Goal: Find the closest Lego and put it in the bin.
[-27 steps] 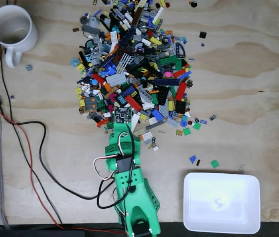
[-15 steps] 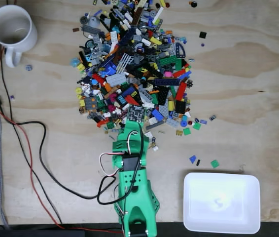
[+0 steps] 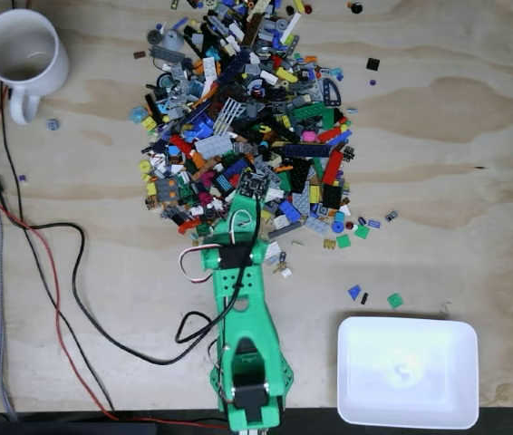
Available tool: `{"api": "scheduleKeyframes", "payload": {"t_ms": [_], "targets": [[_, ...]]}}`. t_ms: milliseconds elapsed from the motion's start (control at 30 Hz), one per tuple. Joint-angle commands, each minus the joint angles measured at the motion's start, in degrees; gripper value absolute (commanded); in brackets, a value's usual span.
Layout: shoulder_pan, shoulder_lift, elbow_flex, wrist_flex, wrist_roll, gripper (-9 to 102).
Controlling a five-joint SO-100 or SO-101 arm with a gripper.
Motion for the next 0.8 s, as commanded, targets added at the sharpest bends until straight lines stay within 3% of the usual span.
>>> {"api": "scheduleKeyframes", "payload": {"t_ms": [0,200,767], "targets": [[-1.1,-4.2,-4.4,-5.1,2.3,16],[-0.5,-11.1,-4.9,-10.5,2.5,15],[3.9,-14.9,-6.6,-10.3,-1.1,15]]}}
